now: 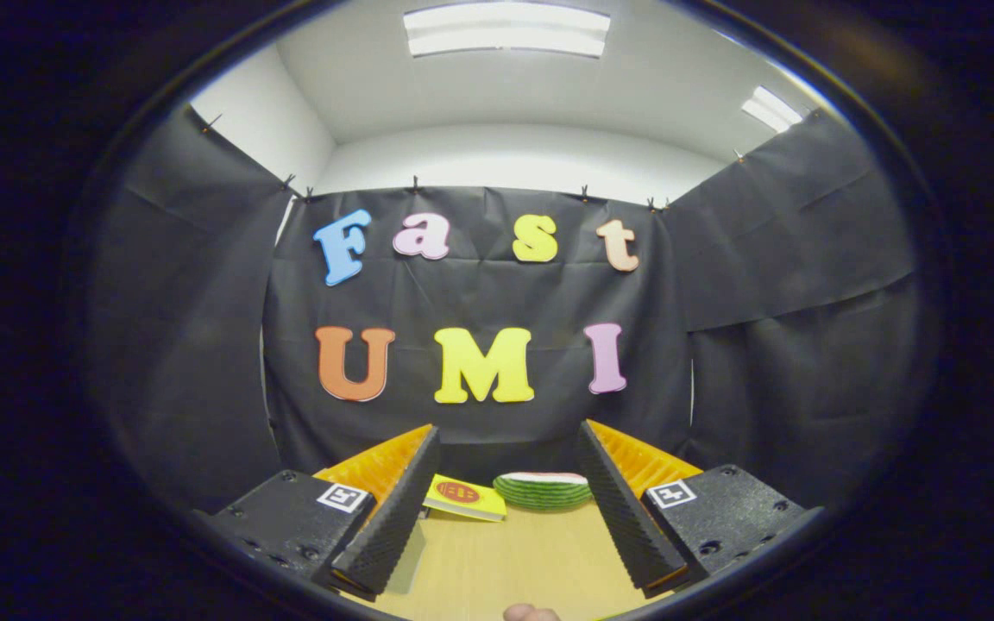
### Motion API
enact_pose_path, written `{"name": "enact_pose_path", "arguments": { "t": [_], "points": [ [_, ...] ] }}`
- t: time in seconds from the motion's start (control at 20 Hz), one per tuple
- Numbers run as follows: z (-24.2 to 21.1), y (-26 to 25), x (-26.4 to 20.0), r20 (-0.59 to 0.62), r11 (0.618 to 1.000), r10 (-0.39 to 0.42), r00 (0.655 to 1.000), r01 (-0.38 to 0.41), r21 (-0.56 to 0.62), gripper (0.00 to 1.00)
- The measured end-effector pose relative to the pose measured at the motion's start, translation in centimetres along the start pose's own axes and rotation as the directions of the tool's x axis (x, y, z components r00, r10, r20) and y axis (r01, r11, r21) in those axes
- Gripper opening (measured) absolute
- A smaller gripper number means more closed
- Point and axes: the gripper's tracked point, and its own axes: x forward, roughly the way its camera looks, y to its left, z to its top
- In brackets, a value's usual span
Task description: Open the storage box then place both shoes into the box .Put the left shoe in first, then the right shoe, with the right side of both shoes facing outward in a uniform manner.
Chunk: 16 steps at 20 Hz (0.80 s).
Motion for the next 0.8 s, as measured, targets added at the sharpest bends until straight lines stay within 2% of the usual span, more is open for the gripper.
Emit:
{"name": "enact_pose_path", "arguments": {
  "t": [0.5, 0.8],
  "points": [
    [-1.3, -2.9, 0.4, -0.020, 1.000, -0.019, 1.000, 0.019, 0.016, 1.00],
    [-3.0, -2.5, 0.0, -0.052, 0.999, 0.035, 0.998, -0.036, -0.019, 1.00]
  ]
}}
